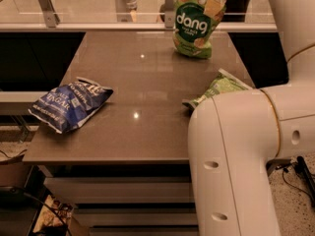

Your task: Move green rice chip bag near blue chip bag

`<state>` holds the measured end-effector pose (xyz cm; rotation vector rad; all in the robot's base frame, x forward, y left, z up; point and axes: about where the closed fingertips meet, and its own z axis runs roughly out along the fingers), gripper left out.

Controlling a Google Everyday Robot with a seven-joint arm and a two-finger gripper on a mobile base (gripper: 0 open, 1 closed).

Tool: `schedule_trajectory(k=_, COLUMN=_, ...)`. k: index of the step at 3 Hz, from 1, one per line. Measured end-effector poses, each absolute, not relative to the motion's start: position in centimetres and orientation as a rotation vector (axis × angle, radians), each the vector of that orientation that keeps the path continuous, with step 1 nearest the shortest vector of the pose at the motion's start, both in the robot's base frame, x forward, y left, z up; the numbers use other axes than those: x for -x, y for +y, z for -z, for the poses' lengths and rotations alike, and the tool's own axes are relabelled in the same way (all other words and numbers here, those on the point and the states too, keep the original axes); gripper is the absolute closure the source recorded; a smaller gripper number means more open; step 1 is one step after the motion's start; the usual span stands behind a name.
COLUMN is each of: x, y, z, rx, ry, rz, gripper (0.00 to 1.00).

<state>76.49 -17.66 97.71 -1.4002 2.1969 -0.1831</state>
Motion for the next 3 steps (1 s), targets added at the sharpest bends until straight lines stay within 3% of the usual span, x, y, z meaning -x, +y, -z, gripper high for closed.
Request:
schedule_trajectory(k=1, x=-76.8, y=-17.5, z=-97.4, rx=1.400, ry=2.196, rz=0.182, gripper=1.00)
schedule_trajectory(k=3, x=-76.0, y=-17.6, z=-98.6, rx=1.366, ry=2.208, rz=0.172, gripper=1.00)
